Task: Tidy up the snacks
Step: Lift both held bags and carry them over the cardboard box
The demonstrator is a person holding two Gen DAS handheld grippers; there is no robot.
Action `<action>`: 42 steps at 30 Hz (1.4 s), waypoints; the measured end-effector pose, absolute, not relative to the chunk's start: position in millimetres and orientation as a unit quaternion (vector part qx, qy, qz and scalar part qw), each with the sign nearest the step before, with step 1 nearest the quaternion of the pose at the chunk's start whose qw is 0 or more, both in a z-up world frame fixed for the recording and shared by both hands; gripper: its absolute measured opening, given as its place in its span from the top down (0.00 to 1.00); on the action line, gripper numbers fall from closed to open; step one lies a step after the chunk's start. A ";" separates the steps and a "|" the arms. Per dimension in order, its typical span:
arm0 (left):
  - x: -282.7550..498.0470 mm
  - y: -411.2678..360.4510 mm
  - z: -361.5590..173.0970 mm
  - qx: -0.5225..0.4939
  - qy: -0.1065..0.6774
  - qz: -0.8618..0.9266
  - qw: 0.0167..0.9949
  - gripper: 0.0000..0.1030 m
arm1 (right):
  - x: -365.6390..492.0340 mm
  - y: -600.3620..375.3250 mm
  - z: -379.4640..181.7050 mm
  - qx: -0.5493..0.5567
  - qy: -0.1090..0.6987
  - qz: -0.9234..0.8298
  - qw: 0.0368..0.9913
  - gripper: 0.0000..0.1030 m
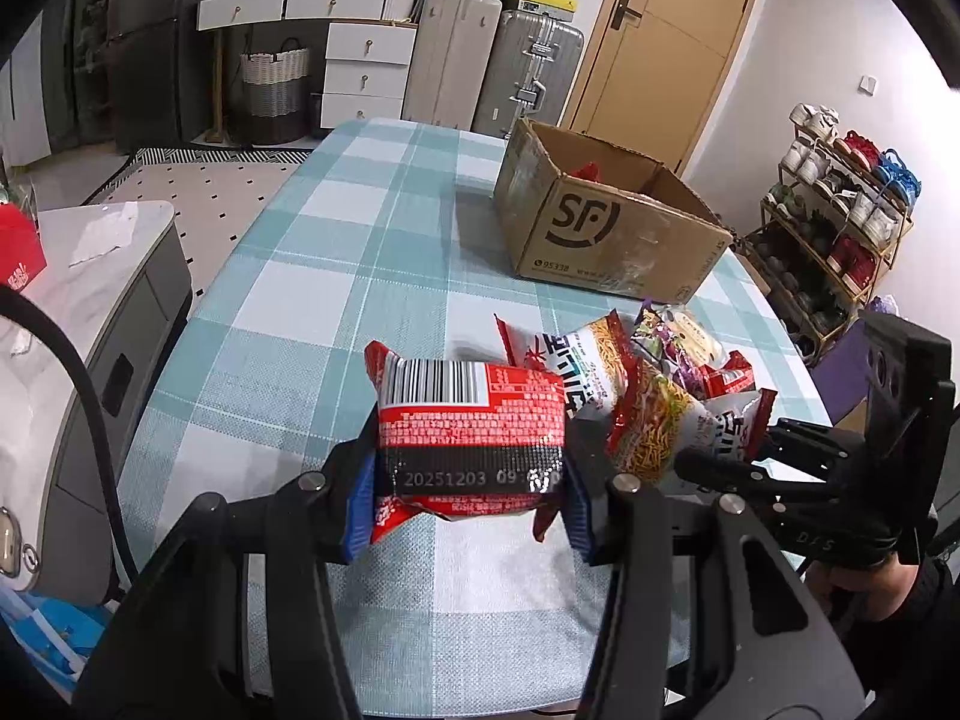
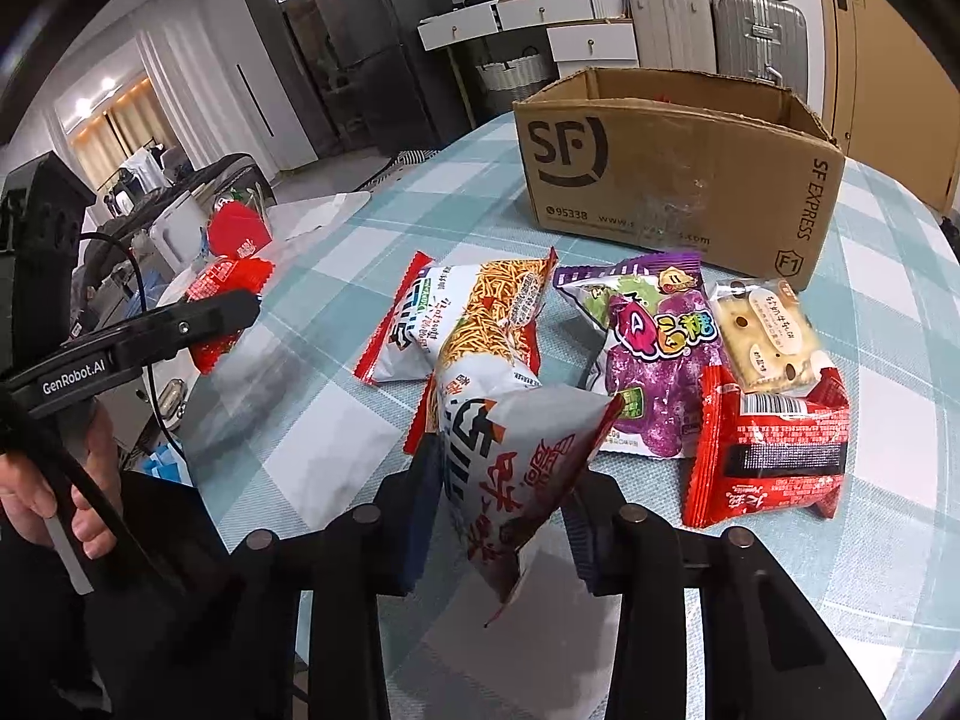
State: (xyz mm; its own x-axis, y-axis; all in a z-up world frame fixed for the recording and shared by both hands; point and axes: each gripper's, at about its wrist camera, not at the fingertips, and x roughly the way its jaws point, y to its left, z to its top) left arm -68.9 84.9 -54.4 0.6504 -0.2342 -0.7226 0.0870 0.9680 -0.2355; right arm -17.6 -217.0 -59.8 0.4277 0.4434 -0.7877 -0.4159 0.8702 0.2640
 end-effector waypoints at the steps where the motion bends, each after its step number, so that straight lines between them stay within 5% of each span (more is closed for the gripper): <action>1: -68.6 84.6 -54.5 -0.090 0.409 -0.089 0.904 0.55 | -18.6 -217.4 -59.0 0.016 0.470 0.258 0.844 0.64; 24: -74.5 72.4 -51.4 -0.075 0.407 -0.099 0.905 0.55 | -59.4 -286.7 11.5 0.151 0.367 0.259 0.880 0.64; 42: -107.2 16.9 26.2 -0.037 0.356 -0.145 0.922 0.55 | -118.7 -343.4 74.1 0.148 0.301 0.185 0.924 0.64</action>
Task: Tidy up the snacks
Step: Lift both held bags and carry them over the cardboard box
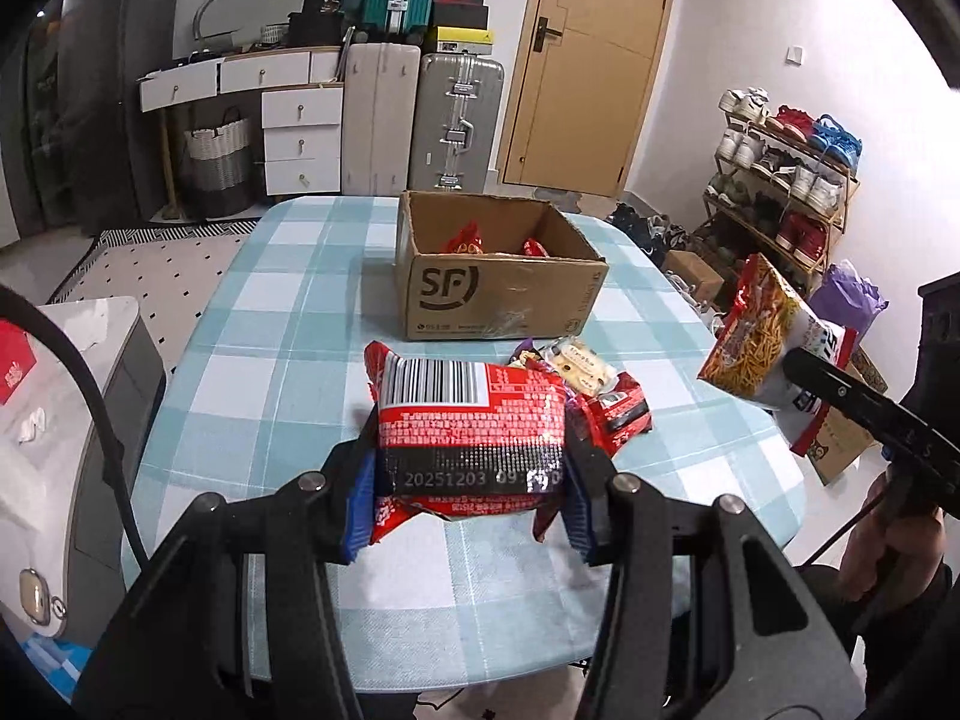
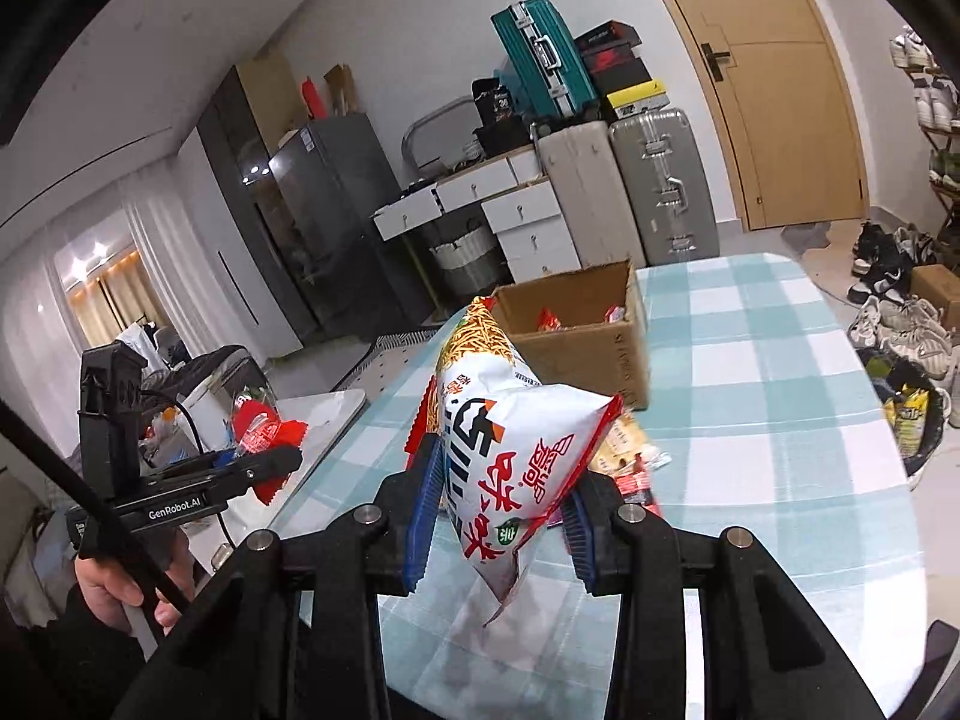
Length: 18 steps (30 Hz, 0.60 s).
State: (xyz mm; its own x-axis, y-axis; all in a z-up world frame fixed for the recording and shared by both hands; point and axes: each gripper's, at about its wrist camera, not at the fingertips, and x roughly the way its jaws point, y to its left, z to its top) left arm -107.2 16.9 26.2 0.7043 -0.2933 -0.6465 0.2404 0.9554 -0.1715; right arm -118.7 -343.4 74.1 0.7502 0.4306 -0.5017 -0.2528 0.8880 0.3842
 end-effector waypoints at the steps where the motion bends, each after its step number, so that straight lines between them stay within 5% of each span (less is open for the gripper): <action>1: -107.3 15.9 27.3 -0.038 0.358 -0.145 0.922 0.55 | -120.0 -344.4 74.7 0.148 0.301 0.186 0.923 0.64; 18: -70.3 22.9 30.9 -0.047 0.366 -0.132 0.920 0.55 | -95.8 -338.1 99.0 0.146 0.287 0.186 0.928 0.64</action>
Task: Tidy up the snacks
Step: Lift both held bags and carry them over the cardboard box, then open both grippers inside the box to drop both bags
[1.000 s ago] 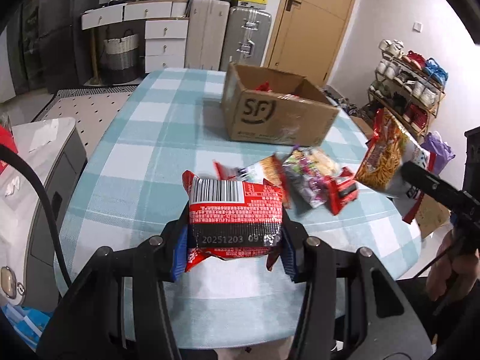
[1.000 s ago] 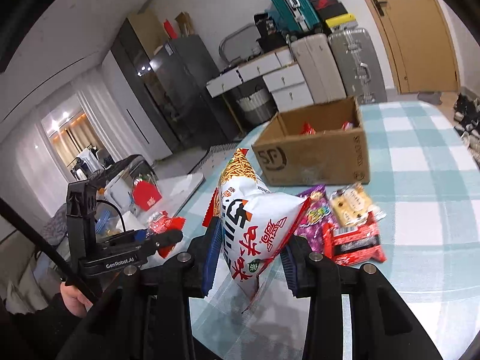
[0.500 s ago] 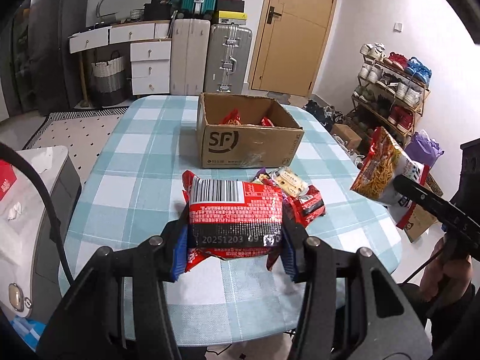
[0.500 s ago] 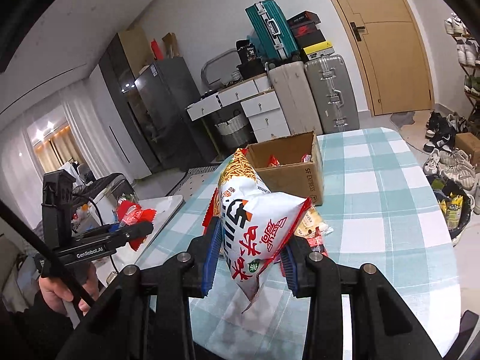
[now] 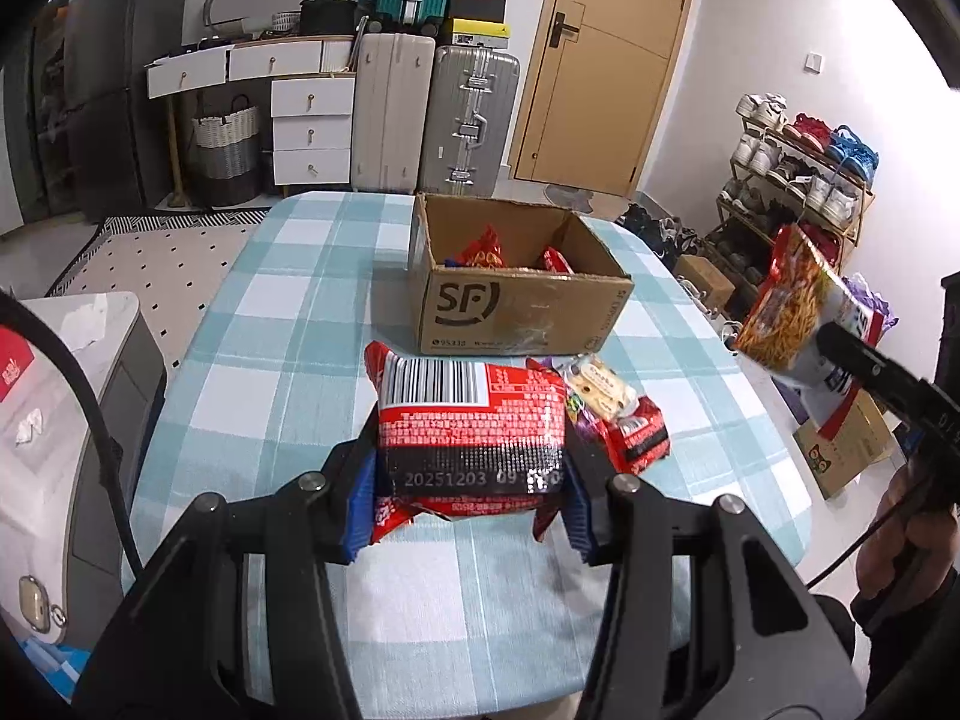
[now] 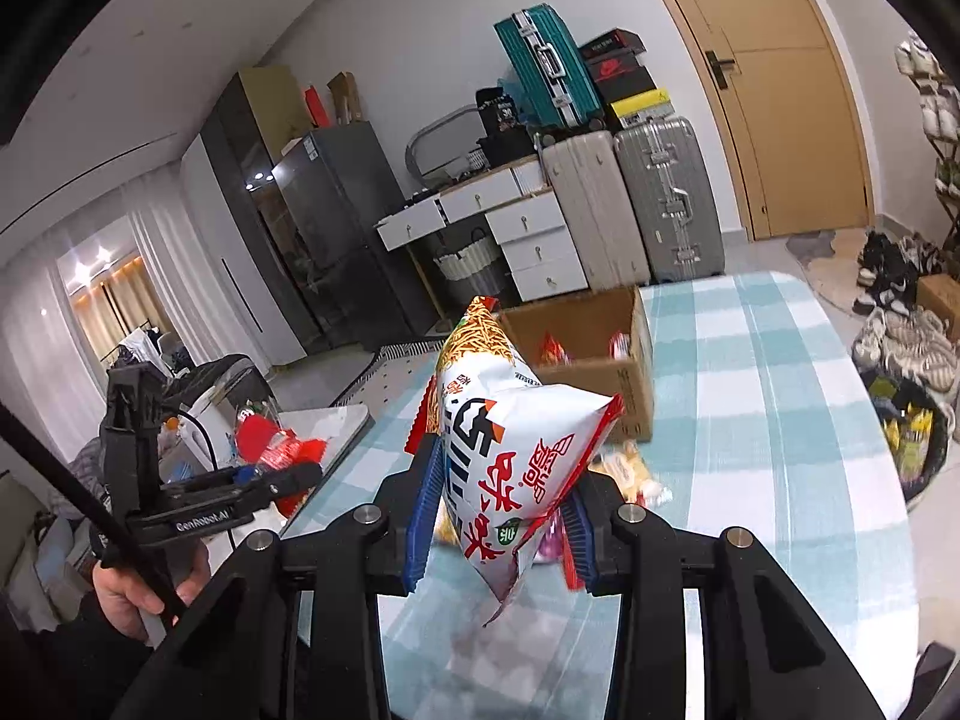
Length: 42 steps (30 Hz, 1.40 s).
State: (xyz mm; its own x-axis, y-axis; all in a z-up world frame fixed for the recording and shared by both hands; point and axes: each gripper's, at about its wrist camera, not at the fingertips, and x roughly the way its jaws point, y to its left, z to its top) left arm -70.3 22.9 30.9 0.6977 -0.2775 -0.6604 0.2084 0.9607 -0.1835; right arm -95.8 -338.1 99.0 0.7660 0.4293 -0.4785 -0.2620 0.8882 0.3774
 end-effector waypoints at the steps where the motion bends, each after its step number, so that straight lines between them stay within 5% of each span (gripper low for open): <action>1: -66.5 22.3 32.9 -0.045 0.366 -0.133 0.920 0.55 | -92.6 -337.5 102.1 0.145 0.287 0.185 0.929 0.64; 27: 96.4 -25.5 118.1 0.010 0.363 -0.170 0.916 0.55 | 88.8 -352.9 193.7 0.184 0.293 0.151 0.926 0.64; 42: 235.1 -57.4 35.8 -0.021 0.434 -0.183 0.882 0.55 | 217.7 -329.9 116.3 0.127 0.376 0.116 0.911 0.64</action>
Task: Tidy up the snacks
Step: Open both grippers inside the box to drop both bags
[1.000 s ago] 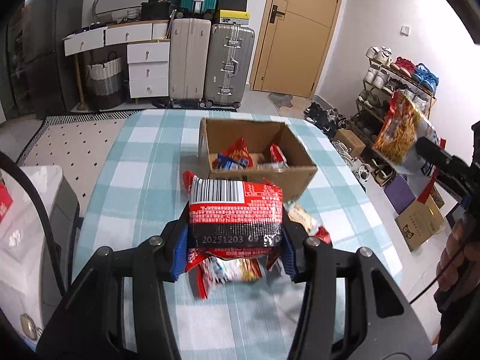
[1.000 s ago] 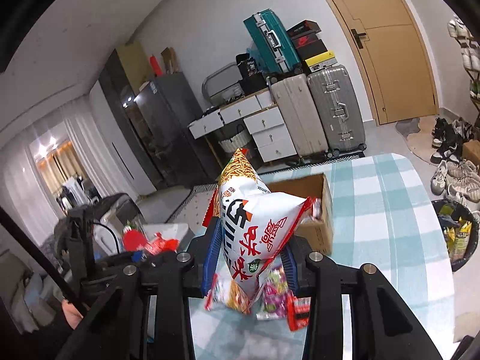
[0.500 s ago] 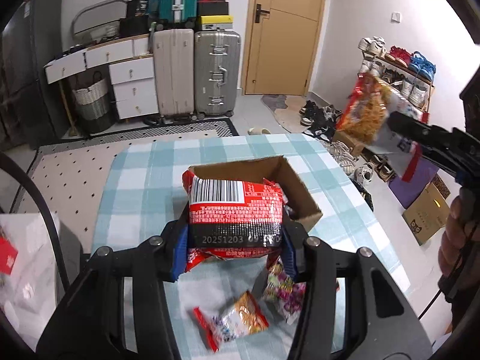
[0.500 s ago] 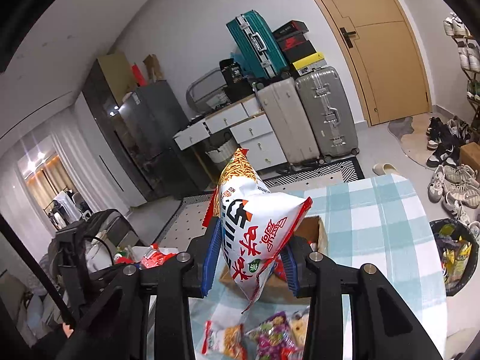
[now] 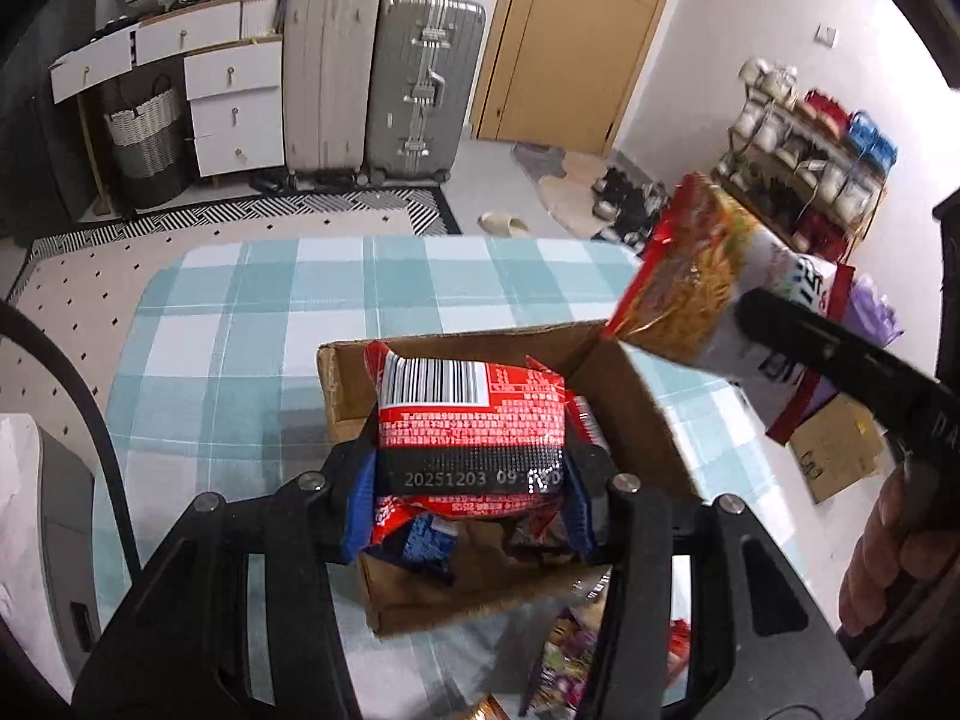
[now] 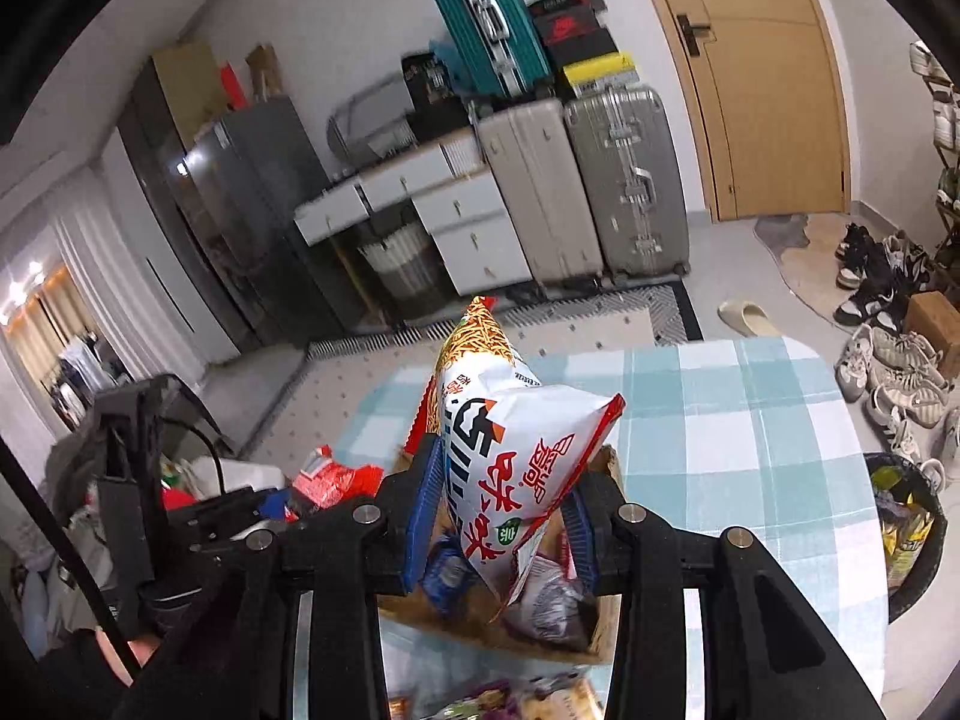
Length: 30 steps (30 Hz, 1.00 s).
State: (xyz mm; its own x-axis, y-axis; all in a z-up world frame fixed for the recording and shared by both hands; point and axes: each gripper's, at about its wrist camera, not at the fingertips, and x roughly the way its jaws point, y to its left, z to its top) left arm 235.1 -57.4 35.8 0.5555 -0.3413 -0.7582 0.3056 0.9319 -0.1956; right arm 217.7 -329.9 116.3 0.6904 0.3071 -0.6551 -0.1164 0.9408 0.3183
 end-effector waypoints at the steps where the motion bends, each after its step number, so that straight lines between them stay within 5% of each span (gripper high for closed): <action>1: 240.2 -60.6 29.4 -0.015 0.438 -0.182 0.880 0.55 | 225.0 -325.9 107.8 0.117 0.384 0.115 0.909 0.64; 24: 275.7 -68.5 -14.3 0.002 0.478 -0.159 0.864 0.53 | 251.6 -309.3 40.4 0.052 0.436 0.104 0.893 0.63; 27: 274.0 -69.3 -10.8 0.007 0.479 -0.154 0.864 0.36 | 249.9 -308.7 40.0 0.050 0.439 0.109 0.890 0.53; 30: 269.1 -65.4 -2.4 -0.005 0.471 -0.154 0.869 0.33 | 243.9 -308.0 45.7 0.041 0.431 0.105 0.895 0.47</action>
